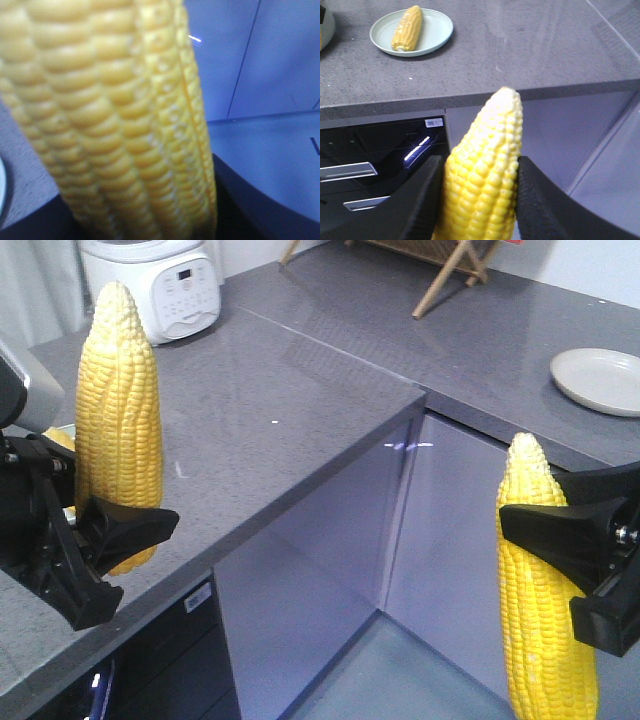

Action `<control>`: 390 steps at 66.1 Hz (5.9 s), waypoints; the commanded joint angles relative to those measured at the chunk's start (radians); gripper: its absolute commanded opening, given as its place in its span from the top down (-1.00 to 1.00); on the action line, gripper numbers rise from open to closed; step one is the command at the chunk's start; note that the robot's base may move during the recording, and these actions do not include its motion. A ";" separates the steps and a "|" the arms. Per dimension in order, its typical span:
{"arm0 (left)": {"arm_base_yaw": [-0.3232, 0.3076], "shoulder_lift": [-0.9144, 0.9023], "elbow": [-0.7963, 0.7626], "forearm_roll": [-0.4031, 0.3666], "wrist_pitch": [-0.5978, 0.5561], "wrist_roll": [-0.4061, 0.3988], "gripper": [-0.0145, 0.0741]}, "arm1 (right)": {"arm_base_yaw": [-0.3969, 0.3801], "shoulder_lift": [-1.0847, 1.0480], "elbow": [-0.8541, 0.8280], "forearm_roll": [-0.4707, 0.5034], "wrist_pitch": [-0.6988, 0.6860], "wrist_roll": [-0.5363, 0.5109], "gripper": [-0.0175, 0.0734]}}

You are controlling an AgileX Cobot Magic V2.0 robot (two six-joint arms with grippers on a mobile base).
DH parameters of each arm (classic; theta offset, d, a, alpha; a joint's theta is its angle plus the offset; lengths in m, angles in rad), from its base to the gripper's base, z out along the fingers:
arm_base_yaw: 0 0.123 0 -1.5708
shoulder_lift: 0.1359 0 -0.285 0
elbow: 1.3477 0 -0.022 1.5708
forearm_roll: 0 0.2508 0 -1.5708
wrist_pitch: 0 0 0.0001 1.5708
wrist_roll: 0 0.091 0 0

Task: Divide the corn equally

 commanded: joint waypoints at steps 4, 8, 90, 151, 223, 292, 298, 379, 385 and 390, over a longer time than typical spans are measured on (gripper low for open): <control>-0.001 -0.018 -0.025 -0.019 -0.058 -0.001 0.02 | -0.004 -0.005 -0.025 0.015 -0.063 -0.008 0.28; -0.001 -0.018 -0.025 -0.019 -0.058 -0.001 0.02 | -0.004 -0.005 -0.025 0.015 -0.063 -0.008 0.28; -0.001 -0.018 -0.025 -0.019 -0.058 -0.001 0.02 | -0.004 -0.005 -0.025 0.015 -0.063 -0.008 0.28; -0.001 -0.018 -0.025 -0.019 -0.058 -0.001 0.02 | -0.004 -0.005 -0.025 0.015 -0.063 -0.008 0.28; -0.001 -0.018 -0.025 -0.019 -0.058 -0.001 0.02 | -0.004 -0.005 -0.025 0.015 -0.063 -0.008 0.28; -0.001 -0.018 -0.025 -0.019 -0.058 -0.001 0.02 | -0.004 -0.005 -0.025 0.015 -0.063 -0.008 0.28; -0.001 -0.018 -0.025 -0.019 -0.058 -0.001 0.02 | -0.004 -0.005 -0.025 0.015 -0.063 -0.008 0.28; -0.001 -0.018 -0.025 -0.019 -0.058 -0.001 0.02 | -0.004 -0.005 -0.025 0.015 -0.063 -0.008 0.28; -0.001 -0.018 -0.025 -0.019 -0.058 -0.001 0.02 | -0.004 -0.005 -0.025 0.015 -0.063 -0.008 0.28; -0.001 -0.018 -0.025 -0.019 -0.058 -0.001 0.02 | -0.004 -0.005 -0.025 0.015 -0.063 -0.008 0.28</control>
